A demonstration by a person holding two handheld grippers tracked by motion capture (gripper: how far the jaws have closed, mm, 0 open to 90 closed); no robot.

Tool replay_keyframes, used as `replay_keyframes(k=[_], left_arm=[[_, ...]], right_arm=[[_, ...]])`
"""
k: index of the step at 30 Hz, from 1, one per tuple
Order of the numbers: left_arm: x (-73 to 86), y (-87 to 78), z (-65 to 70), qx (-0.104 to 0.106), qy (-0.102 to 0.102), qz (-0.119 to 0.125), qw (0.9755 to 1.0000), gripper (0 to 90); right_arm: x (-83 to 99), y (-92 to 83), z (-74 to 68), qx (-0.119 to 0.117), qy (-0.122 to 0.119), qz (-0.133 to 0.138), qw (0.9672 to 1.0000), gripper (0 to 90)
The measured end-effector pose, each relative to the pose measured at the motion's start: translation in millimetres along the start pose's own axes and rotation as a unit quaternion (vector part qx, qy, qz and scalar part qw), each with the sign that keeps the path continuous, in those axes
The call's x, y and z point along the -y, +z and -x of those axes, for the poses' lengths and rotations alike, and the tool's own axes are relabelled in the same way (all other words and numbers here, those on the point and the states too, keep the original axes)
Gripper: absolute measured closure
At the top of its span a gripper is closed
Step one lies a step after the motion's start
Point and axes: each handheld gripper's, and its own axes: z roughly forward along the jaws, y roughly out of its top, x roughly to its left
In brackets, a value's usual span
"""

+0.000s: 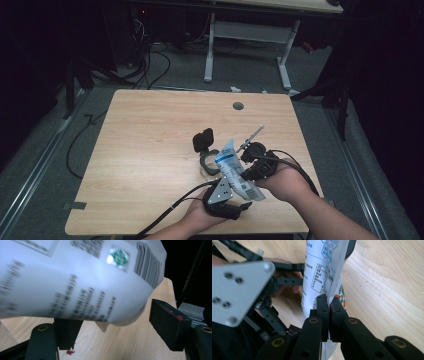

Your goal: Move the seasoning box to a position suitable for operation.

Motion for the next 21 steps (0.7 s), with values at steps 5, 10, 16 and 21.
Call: replay_keyframes(k=[5,10,16,21], left_arm=[[3.7,3.8,2.8,0.002,0.008,-0.013,0.9999,28.3],[4.3,5.0,2.1,-0.012,0.005,-0.019,0.9997,37.1],[5.1,4.7,2.5,-0.027,0.006,-0.02,0.9994,41.6],[4.0,2.2,3.2,-0.03,0.005,-0.022,0.9993,46.6]], right_arm=[[-0.1,2.1,-0.1,-0.005,0.006,0.0,1.0,88.7],[0.0,7.9,1.0,-0.008,0.006,-0.005,0.9999,88.6],[-1.6,9.9,3.3,-0.01,0.01,-0.005,0.9999,88.6],[-1.8,9.9,4.0,-0.011,0.012,-0.004,0.9999,88.6]])
